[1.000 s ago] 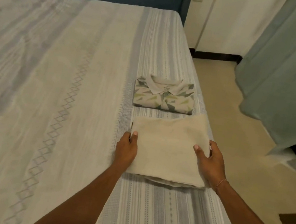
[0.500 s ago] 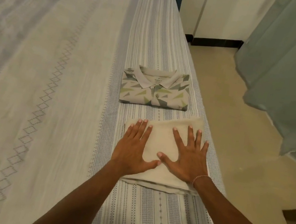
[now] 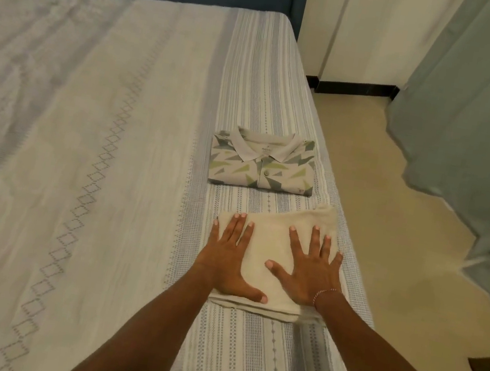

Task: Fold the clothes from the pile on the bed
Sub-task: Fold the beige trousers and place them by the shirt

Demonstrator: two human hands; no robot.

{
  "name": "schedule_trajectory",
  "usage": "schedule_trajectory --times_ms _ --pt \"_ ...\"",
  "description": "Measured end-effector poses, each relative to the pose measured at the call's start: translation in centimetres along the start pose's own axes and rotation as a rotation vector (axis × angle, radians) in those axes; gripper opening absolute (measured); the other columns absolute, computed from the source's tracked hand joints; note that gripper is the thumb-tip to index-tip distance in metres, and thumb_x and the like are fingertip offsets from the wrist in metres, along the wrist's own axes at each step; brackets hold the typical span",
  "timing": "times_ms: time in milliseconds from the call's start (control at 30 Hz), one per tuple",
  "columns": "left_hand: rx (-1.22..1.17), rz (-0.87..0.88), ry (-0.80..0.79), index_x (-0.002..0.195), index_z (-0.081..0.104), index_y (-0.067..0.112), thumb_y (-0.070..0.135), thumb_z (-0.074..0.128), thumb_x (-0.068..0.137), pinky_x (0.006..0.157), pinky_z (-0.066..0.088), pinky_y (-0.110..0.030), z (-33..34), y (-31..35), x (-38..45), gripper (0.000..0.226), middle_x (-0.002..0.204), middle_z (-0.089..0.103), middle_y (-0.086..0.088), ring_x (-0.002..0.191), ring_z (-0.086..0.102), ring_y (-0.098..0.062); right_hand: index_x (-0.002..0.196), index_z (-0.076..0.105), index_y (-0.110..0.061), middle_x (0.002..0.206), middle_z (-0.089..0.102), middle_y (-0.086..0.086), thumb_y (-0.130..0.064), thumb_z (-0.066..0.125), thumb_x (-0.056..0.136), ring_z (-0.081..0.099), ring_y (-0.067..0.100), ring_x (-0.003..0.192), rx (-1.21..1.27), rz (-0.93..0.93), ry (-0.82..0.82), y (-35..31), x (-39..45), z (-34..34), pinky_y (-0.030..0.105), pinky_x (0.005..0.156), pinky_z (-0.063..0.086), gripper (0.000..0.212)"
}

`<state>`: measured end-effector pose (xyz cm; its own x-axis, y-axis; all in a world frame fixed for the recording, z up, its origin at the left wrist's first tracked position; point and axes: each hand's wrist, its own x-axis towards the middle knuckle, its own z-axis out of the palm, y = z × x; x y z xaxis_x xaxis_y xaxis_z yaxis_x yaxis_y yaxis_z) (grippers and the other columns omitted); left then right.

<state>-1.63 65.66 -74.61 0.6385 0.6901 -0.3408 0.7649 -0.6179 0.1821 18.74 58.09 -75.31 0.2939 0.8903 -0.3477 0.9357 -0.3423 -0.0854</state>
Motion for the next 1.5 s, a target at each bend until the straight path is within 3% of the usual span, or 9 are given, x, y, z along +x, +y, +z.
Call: schedule_trajectory --times_ms 133,300,433,600,900,1500 --pt "0.041 0.004 -0.078 0.153 -0.027 0.007 0.104 0.045 0.053 0.122 -0.012 -0.054 -3.4 -0.5 -5.1 0.157 0.158 -0.035 -0.012 0.147 -0.033 -0.029 0.158 -0.012 -0.037 0.167 -0.015 0.013 -0.076 0.022 0.094 -0.006 0.04 0.154 -0.011 -0.11 -0.04 -2.7 -3.7 -3.4 0.063 0.121 0.003 0.083" --pt "-0.01 -0.006 -0.023 0.156 -0.021 0.008 0.084 0.061 0.071 0.124 -0.012 -0.043 -8.0 -1.3 -14.9 0.14 0.162 -0.028 -0.009 0.15 -0.026 -0.026 0.16 -0.006 -0.031 0.169 -0.009 0.007 -0.072 0.009 0.09 -0.004 0.032 0.155 -0.012 -0.21 0.012 -8.4 -11.1 -7.4 0.054 0.123 0.004 0.083" --pt "-0.043 -0.032 0.063 0.156 -0.016 0.005 0.064 0.057 0.091 0.122 -0.011 -0.035 -11.5 -1.8 -23.7 0.114 0.165 -0.02 -0.012 0.153 -0.017 -0.026 0.161 0.001 -0.024 0.169 -0.006 0.009 -0.049 0.027 0.106 -0.003 0.032 0.155 0.036 -0.25 0.069 -14.7 -18.4 -10.7 0.052 0.124 0.004 0.067" --pt "-0.03 -0.078 0.089 0.157 -0.013 0.005 0.061 0.059 0.091 0.123 -0.007 -0.036 -14.8 -4.0 -34.3 0.113 0.166 -0.017 -0.012 0.154 -0.015 -0.025 0.162 0.003 -0.021 0.169 -0.002 0.011 -0.037 0.032 0.106 0.001 0.034 0.155 0.019 -0.275 0.125 -22.0 -26.9 -13.5 0.053 0.124 0.008 0.065" --pt "0.042 -0.077 0.14 0.158 -0.012 0.006 0.057 0.055 0.094 0.127 0.003 -0.041 -16.2 -8.8 -51.0 0.106 0.167 -0.014 -0.012 0.155 -0.011 -0.026 0.161 0.005 -0.019 0.169 -0.002 0.011 -0.031 0.047 0.102 0.002 0.033 0.155 0.006 -0.323 0.173 -34.1 -39.7 -14.4 0.05 0.125 0.009 0.073" --pt "-0.032 -0.382 0.166 0.16 -0.008 0.01 0.055 0.054 0.097 0.126 0.005 -0.039 -15.0 -18.4 -62.0 0.099 0.168 -0.011 -0.007 0.155 -0.006 -0.023 0.161 0.01 -0.017 0.169 0.003 0.01 -0.023 0.052 0.1 0.006 0.031 0.155 -0.03 -0.614 0.1 -48.3 -41.3 -13.7 0.046 0.126 0.011 0.074"
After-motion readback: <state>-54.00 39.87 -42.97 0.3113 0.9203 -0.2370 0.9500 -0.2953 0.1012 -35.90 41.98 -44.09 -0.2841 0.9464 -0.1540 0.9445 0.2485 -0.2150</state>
